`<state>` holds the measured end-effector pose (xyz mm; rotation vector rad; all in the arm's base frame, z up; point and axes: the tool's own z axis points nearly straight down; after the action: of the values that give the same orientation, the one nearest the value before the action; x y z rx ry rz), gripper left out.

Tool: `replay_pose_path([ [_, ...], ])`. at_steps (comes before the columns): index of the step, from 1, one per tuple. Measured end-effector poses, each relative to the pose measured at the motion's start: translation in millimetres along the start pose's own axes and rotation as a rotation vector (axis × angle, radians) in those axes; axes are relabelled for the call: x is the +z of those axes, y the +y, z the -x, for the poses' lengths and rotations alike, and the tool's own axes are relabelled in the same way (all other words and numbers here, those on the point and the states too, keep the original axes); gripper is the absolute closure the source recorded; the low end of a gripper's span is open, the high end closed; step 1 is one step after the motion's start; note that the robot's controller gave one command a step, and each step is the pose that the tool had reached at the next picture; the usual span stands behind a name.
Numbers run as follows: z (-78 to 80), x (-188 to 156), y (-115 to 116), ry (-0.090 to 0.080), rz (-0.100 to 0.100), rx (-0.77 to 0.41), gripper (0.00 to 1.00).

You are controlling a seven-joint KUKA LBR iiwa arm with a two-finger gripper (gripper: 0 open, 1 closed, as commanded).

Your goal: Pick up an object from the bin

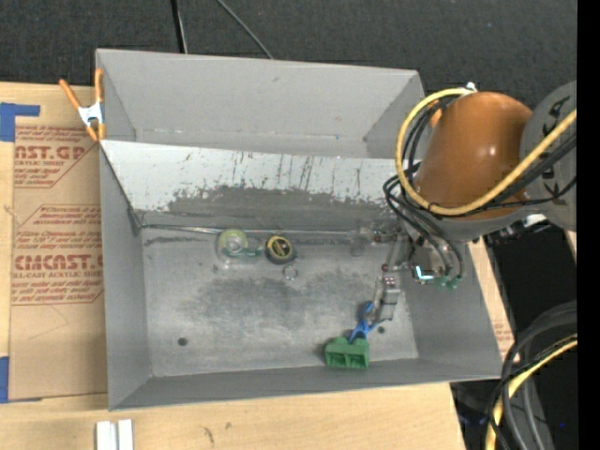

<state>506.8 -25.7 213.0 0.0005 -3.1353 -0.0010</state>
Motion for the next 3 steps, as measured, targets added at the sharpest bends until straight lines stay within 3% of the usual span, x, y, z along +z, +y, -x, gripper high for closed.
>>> replay_pose_path([
  [1,-21.9,140.7,-10.9,-0.019,-0.006,-0.584,0.0],
  [2,-23.7,112.0,-29.0,-0.009,-0.003,-0.542,0.0],
  [3,-26.8,113.7,-29.1,-0.006,-0.002,-0.66,0.0],
])
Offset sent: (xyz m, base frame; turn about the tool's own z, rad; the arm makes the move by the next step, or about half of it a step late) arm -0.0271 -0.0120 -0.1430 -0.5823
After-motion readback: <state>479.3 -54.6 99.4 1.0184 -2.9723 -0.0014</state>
